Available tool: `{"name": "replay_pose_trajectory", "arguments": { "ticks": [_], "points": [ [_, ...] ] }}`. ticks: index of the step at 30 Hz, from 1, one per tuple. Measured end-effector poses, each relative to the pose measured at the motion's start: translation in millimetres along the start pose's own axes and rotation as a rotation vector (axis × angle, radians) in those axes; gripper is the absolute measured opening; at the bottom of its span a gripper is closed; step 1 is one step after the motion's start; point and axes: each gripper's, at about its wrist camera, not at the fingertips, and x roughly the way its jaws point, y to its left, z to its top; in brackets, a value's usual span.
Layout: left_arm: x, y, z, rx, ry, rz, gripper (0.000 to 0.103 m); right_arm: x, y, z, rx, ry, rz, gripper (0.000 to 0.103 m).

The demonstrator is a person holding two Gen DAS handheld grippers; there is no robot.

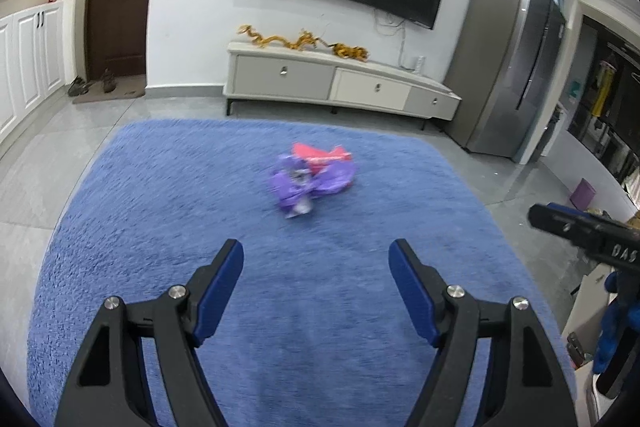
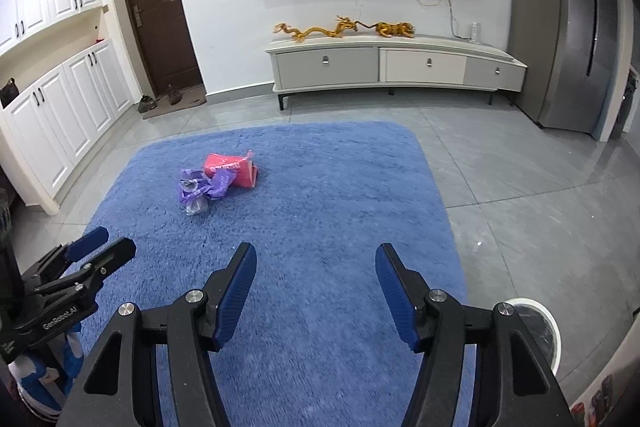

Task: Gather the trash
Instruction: 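Move both open tools back to the wrappers on the rug, then grasp the purple wrapper with the left tool while the right tool grasps the pink box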

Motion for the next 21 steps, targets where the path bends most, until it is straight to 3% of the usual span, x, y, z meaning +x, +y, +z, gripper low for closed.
{"name": "replay_pose_trajectory", "arguments": {
  "ticks": [10, 21],
  "points": [
    [28, 46, 1, -0.047, 0.03, 0.06, 0.078, 42, 2, 10, -0.012, 0.03, 0.071, 0.065],
    [77, 37, 34, -0.042, 0.083, -0.025, 0.078, 86, 1, 36, 0.024, 0.046, 0.202, 0.065]
  ]
}}
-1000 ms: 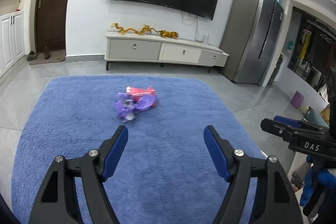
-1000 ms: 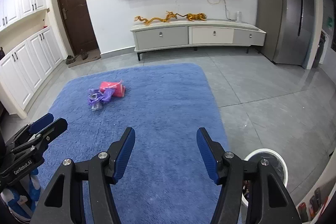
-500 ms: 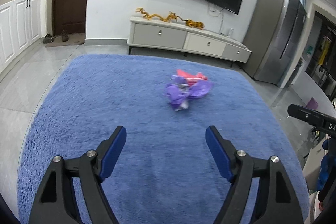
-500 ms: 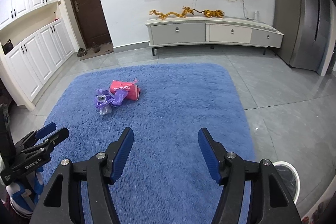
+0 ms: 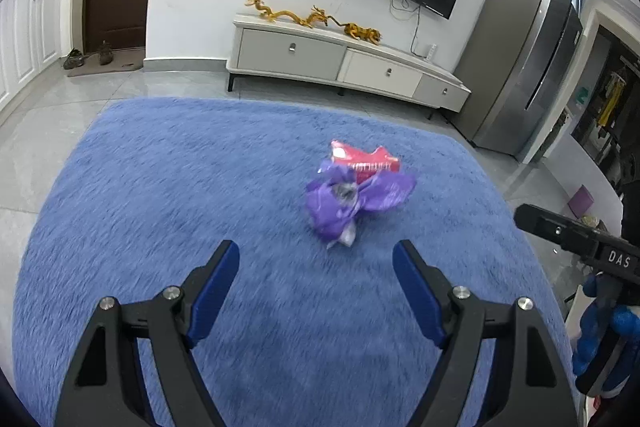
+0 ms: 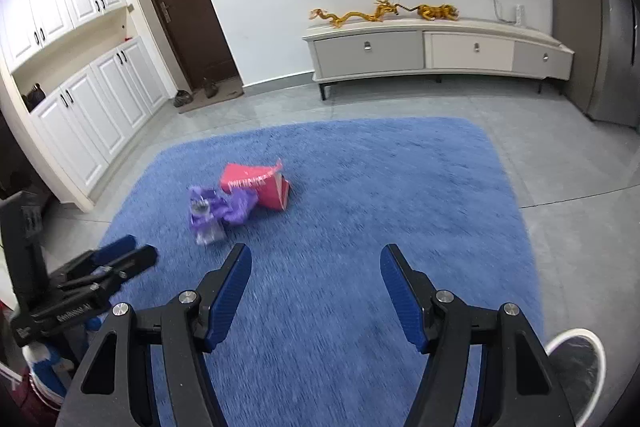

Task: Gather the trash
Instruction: 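Grasp the purple wrapper with the left tool while the right tool grasps the pink box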

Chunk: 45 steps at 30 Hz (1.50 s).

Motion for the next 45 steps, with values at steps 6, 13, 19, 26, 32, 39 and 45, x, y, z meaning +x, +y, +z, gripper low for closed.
{"name": "replay_pose_trajectory", "arguments": {
  "ticks": [6, 13, 19, 26, 32, 39, 45],
  "points": [
    [38, -7, 21, -0.02, 0.039, -0.016, 0.078, 37, -1, 29, 0.088, 0.014, 0.116, 0.07],
    [64, -1, 25, -0.06, 0.06, -0.032, 0.077, 81, 10, 51, 0.138, 0.082, 0.179, 0.075],
    [71, 5, 20, -0.097, 0.071, -0.056, 0.063, 106, 30, 63, 0.125, 0.143, 0.153, 0.077],
    [71, 3, 17, -0.07, 0.074, -0.087, 0.043, 121, 50, 73, 0.078, 0.195, 0.1, 0.079],
    [69, 2, 15, -0.077, 0.073, -0.099, 0.04, 132, 56, 71, 0.073, 0.232, 0.038, 0.08],
    [66, 5, 12, -0.083, 0.072, -0.101, 0.039, 142, 50, 75, 0.109, 0.277, -0.002, 0.078],
    [65, 9, 13, -0.088, 0.07, -0.101, 0.038, 134, 31, 67, 0.169, 0.256, 0.069, 0.07]
  ]
}}
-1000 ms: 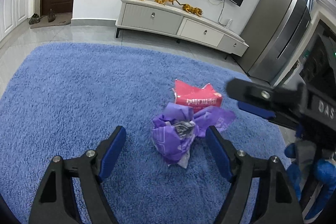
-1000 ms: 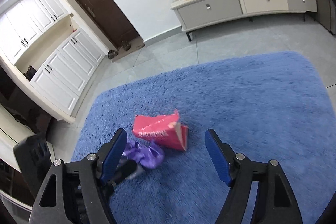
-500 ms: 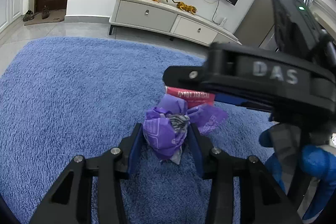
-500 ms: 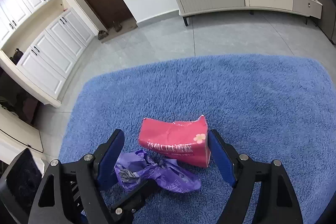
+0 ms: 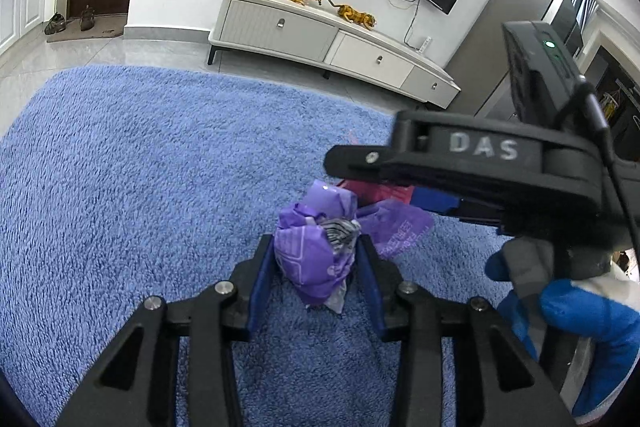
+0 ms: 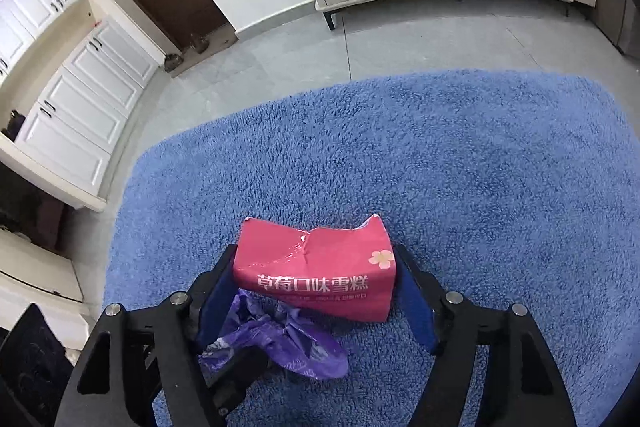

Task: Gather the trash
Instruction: 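Grasp the purple wrapper with the left tool while the right tool grasps the pink box, then carry both items over the trash bin and open both tools to drop them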

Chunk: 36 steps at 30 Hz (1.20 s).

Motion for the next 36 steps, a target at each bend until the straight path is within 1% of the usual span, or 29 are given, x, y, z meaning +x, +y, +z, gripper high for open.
{"name": "replay_pose_trajectory", "arguments": {
  "ticks": [6, 13, 17, 18, 21, 24, 28, 33, 36],
  "points": [
    [-9, -10, -3, 0.03, -0.017, 0.027, 0.036, -33, -6, -16, -0.035, -0.073, 0.034, 0.07],
    [-34, -26, -12, 0.067, -0.04, 0.032, 0.035, -90, -15, -48, -0.04, -0.181, 0.013, 0.07],
    [-58, -38, -18, 0.099, -0.07, 0.041, 0.035, -111, -13, -68, -0.04, -0.22, -0.005, 0.07],
    [-66, -41, -20, 0.11, -0.08, 0.044, 0.035, -120, -16, -77, -0.039, -0.231, -0.012, 0.07],
    [-87, -52, -29, 0.131, -0.103, 0.054, 0.035, -136, -19, -95, -0.036, -0.252, -0.032, 0.07],
    [-108, -62, -41, 0.15, -0.121, 0.056, 0.035, -156, -25, -121, -0.031, -0.267, -0.055, 0.07],
    [-135, -78, -61, 0.193, -0.143, 0.057, 0.035, -177, -32, -152, -0.034, -0.265, -0.094, 0.07],
    [-153, -102, -86, 0.238, -0.14, 0.045, 0.035, -200, -38, -187, -0.039, -0.285, -0.154, 0.07],
    [-159, -118, -101, 0.258, -0.128, 0.011, 0.035, -212, -46, -209, -0.024, -0.287, -0.173, 0.07]
  ]
}}
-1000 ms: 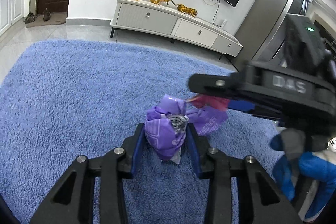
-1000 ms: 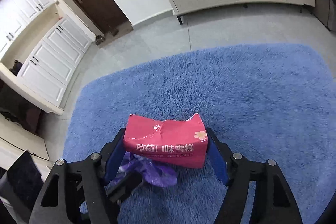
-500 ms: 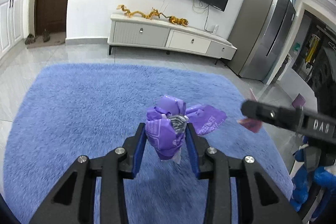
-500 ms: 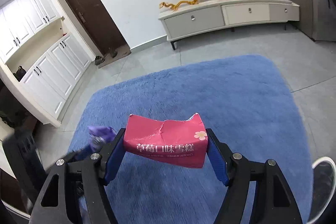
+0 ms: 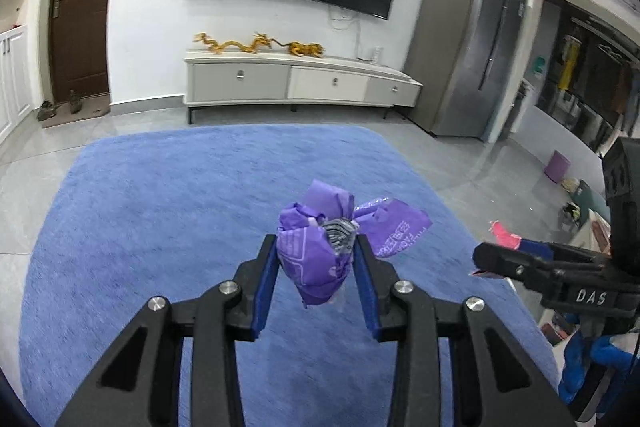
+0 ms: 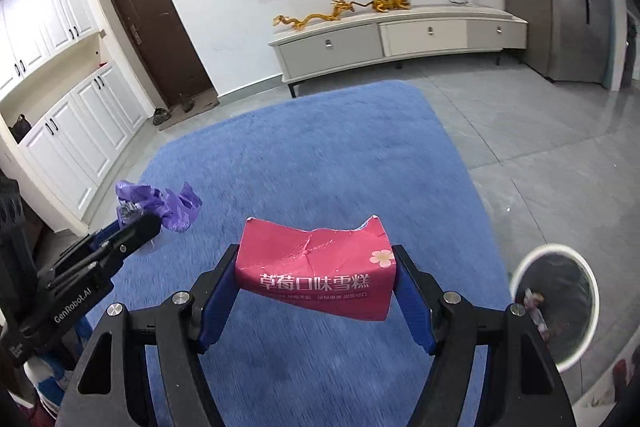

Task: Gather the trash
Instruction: 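Carry both items over the trash bin and open both tools to drop them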

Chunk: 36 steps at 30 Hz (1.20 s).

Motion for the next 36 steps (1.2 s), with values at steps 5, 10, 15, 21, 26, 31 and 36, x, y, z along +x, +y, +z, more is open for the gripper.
{"name": "replay_pose_trajectory", "arguments": {
  "ticks": [5, 10, 15, 21, 26, 31, 36],
  "points": [
    [-12, -35, -10, 0.045, -0.007, -0.049, 0.035, -20, -10, -21, 0.0, -0.006, -0.032, 0.07],
    [-21, -69, -16, 0.1, -0.018, -0.066, 0.036, -40, -19, -40, 0.003, -0.025, -0.057, 0.07],
    [-24, -96, -17, 0.159, -0.028, -0.065, 0.036, -60, -36, -56, 0.022, -0.044, -0.075, 0.07],
    [-22, -133, -20, 0.227, -0.021, -0.063, 0.036, -76, -55, -67, 0.054, -0.072, -0.091, 0.07],
    [-17, -156, -19, 0.271, -0.01, -0.066, 0.036, -86, -73, -73, 0.083, -0.096, -0.1, 0.07],
    [-8, -181, -18, 0.324, 0.002, -0.066, 0.036, -96, -95, -80, 0.114, -0.119, -0.109, 0.07],
    [5, -207, -17, 0.382, 0.021, -0.074, 0.036, -104, -122, -88, 0.161, -0.14, -0.123, 0.07]
  ]
}}
